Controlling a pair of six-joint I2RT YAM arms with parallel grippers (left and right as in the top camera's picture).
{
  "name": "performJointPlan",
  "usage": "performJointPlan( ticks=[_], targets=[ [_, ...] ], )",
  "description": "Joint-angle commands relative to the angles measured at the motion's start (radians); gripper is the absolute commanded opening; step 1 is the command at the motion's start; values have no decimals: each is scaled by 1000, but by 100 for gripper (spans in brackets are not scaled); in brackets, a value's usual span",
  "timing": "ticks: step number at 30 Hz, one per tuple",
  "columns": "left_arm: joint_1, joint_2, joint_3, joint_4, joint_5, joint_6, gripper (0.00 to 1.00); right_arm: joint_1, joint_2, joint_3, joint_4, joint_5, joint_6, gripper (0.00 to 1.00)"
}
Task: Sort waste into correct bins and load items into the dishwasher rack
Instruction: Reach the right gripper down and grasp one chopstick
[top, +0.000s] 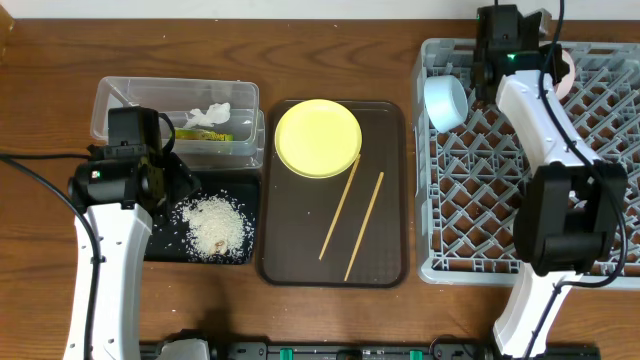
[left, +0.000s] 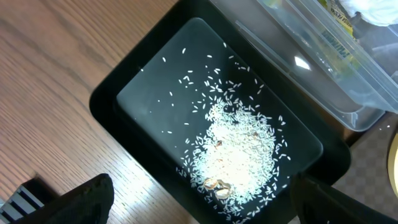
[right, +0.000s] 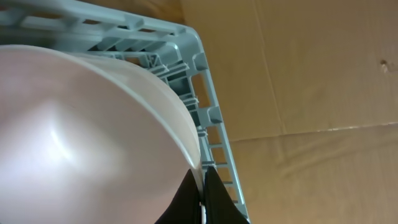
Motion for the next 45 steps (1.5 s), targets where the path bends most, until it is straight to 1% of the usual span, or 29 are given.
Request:
performJointPlan(
  ticks=[1, 5, 8, 10, 13, 14, 15, 17, 20, 22, 24, 25, 28, 30, 33, 35, 37, 40, 42, 43, 45],
  targets=[
    [3, 5, 8, -2, 12, -8, 93, 40, 42, 1, -29, -8, 71, 1],
    [3, 5, 9, -2, 12, -8, 93, 70, 41, 2, -95, -24, 189, 2],
    [3, 5, 8, -2, 12, -8, 93, 93, 41, 2, -150, -74, 233, 4],
    [3, 5, 8, -2, 12, -8, 93, 109, 41, 2, -194, -125, 258, 8],
    [3, 5, 9, -2, 12, -8, 93, 125, 39, 2, -251, -166, 308, 9],
    [3, 5, 9, -2, 12, -8, 93, 131, 36, 2, -273, -173, 332, 11],
    [3, 5, 9, -2, 12, -8, 93, 136, 31, 2, -290, -185, 352, 15],
    [3, 5, 8, -2, 12, -8, 93, 145, 9, 2, -317, -238, 362, 26],
    [3, 5, 8, -2, 12, -8, 93, 151, -61, 3, -327, -341, 362, 48],
    [3, 5, 9, -2, 12, -3, 93, 151, -116, 3, -322, -397, 362, 59],
    [3, 5, 9, -6, 12, -3, 93, 152, -183, 4, -314, -488, 362, 69],
    [3, 5, 9, -6, 12, -3, 93, 153, -219, 4, -309, -565, 362, 71],
    [3, 5, 9, -6, 12, -4, 93, 159, -303, 3, -320, -885, 354, 71],
    [3, 5, 8, -6, 12, -4, 93, 169, -334, 3, -356, -1109, 351, 66],
    [3, 5, 9, -6, 12, -4, 93, 208, -335, 0, -432, -1286, 351, 58],
    [3, 5, 9, -5, 12, -4, 93, 252, -325, -15, -475, -1320, 360, 57],
    [3, 5, 9, -5, 12, -4, 93, 312, -312, -50, -505, -1308, 390, 57],
    [3, 5, 9, -5, 12, -4, 93, 391, -291, -119, -504, -1304, 453, 54],
    [3, 5, 8, -5, 12, -4, 93, 438, -275, -178, -495, -1291, 534, 51],
    [3, 5, 8, -5, 12, -4, 93, 460, -270, -213, -489, -1281, 590, 46],
    [3, 5, 9, -5, 12, -4, 93, 492, -261, -283, -455, -1279, 673, 45]
  ],
)
